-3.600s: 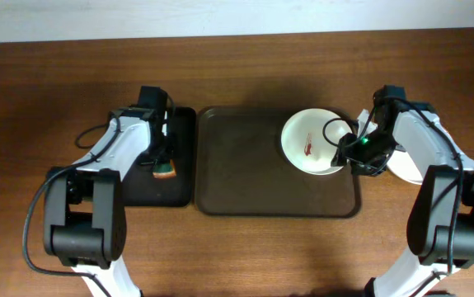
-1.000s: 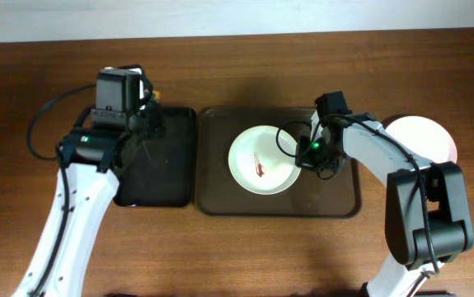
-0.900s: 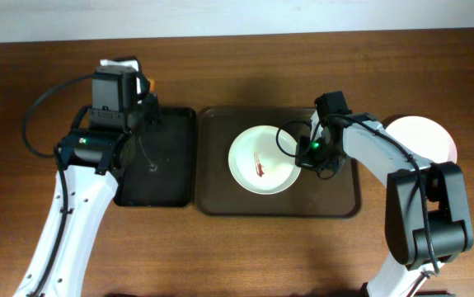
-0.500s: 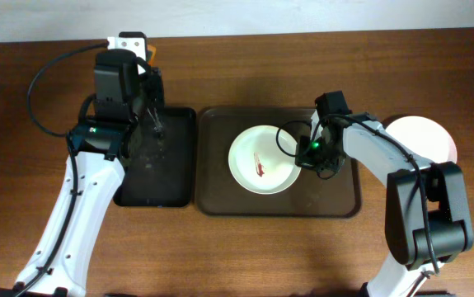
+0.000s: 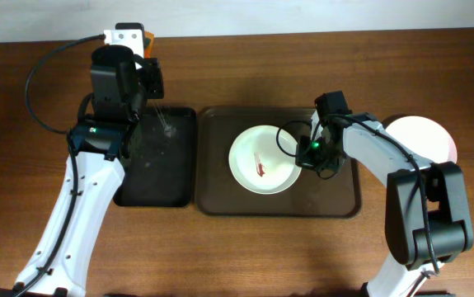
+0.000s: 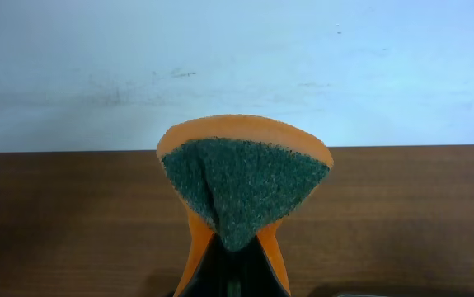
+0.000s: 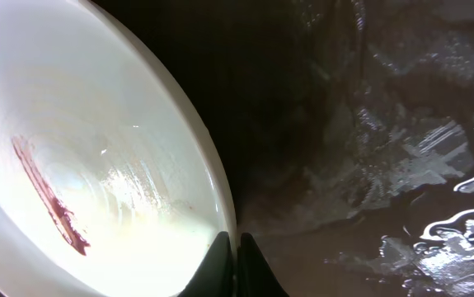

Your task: Clean dirty plates on tray and stack at the side

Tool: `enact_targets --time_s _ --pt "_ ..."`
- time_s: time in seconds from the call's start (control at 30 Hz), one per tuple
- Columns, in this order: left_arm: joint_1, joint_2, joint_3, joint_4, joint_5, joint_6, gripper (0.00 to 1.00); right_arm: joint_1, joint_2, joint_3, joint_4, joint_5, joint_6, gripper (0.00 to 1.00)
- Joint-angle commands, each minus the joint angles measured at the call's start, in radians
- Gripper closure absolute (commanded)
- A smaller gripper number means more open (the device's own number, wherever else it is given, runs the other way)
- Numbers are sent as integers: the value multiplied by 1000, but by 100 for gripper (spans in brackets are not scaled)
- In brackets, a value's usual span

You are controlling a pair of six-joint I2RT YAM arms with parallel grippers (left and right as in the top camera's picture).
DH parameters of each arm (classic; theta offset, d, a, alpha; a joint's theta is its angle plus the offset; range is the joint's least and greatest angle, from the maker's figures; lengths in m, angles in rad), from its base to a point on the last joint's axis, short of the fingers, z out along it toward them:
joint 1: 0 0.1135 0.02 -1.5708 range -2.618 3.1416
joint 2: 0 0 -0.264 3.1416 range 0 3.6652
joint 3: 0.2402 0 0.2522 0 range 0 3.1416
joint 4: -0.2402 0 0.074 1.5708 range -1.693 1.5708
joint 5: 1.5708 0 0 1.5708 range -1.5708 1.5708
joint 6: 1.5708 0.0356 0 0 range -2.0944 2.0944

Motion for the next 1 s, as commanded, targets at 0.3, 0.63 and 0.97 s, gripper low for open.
enact_targets --time_s 0.3,0.63,0.97 --pt "-1 -47 0 13 0 15 100 6 18 -2 2 27 -10 96" --pt "-1 -47 0 9 0 15 100 6 18 -2 3 27 -10 96" --pt "-1 -47 0 7 0 15 100 6 18 -2 3 27 -10 96"
